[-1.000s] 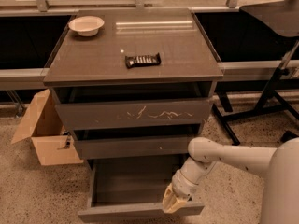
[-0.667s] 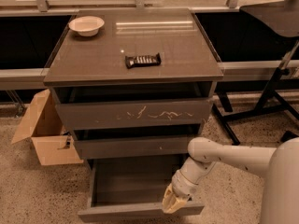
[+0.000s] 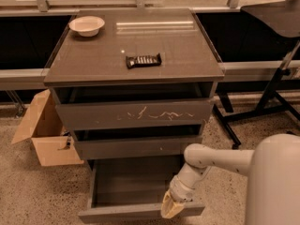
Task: Close bottom drawer
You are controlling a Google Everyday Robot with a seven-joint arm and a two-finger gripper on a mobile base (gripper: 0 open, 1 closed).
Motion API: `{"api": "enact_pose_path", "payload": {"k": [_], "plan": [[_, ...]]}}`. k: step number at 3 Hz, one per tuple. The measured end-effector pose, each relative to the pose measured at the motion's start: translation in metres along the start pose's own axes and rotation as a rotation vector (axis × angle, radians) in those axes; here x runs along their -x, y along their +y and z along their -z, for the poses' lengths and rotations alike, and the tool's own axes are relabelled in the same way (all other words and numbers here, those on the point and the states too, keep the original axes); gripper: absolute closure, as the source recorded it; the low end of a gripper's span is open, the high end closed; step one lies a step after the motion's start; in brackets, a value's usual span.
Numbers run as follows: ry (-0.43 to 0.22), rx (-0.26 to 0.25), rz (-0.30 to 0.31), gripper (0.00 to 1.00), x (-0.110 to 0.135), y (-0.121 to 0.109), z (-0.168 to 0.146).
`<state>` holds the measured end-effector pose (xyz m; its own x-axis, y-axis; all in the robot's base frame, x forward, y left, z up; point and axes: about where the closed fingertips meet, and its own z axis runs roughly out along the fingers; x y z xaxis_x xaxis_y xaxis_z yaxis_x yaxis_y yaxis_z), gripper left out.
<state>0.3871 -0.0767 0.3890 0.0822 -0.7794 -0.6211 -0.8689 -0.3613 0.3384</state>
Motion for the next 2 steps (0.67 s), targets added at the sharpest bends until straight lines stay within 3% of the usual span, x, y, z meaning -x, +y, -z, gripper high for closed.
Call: {"api": "enact_pose_path", "payload": {"k": [1, 2], "plan": [[0.004, 0.022, -0.071, 1.00, -0.033, -0.022, -0.047], [0.057, 0.028, -0.127, 1.00, -0.057, -0.039, -0.083]]}}
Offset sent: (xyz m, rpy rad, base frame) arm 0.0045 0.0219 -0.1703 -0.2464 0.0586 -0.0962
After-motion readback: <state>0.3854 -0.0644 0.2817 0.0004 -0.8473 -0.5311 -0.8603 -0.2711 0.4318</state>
